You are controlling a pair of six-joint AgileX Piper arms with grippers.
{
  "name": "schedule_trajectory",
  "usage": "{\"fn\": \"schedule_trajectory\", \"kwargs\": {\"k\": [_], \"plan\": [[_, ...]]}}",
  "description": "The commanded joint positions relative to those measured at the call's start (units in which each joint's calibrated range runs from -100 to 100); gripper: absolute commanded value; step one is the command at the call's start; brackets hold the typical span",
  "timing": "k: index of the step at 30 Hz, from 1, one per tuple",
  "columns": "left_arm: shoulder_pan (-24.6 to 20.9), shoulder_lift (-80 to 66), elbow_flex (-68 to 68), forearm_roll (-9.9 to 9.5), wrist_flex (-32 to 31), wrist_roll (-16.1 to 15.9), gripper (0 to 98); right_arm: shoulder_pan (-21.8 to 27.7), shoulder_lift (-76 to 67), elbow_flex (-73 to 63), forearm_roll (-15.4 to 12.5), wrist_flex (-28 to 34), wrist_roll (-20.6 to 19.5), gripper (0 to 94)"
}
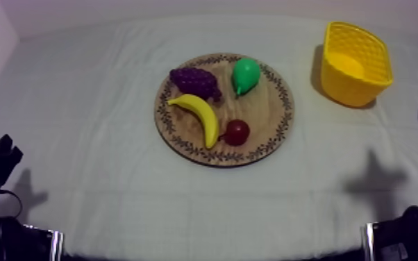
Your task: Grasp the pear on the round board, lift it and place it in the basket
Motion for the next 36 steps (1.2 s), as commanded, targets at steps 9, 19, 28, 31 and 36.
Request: {"fn": "schedule_trajectory", "kwargs": {"k": [9,19,28,31,36], "plan": [[-0.01,-0.04,0.00,0.01,0.00,-0.02,0.1,-11.72,33.63,-59.43,4.04,15.36,-10.59,0.6],[-0.01,-0.04,0.00,0.01,0.00,-0.01,0.1,-16.21,55.74,-87.63,-0.67,28.28,-18.67,0.9],[-0.01,-0.04,0.00,0.01,0.00,-0.02,0.1,-20.11,70.31,-89.73,-2.15,29.24,-25.05,1.0],[-0.01,-0.04,0.00,0.01,0.00,-0.01,0.1,-21.66,74.22,-84.78,-2.53,26.06,-25.88,0.9],[-0.01,-0.04,0.00,0.01,0.00,-0.01,0.1,-21.28,78.67,-73.61,-7.48,19.40,-22.12,0.9]]}}
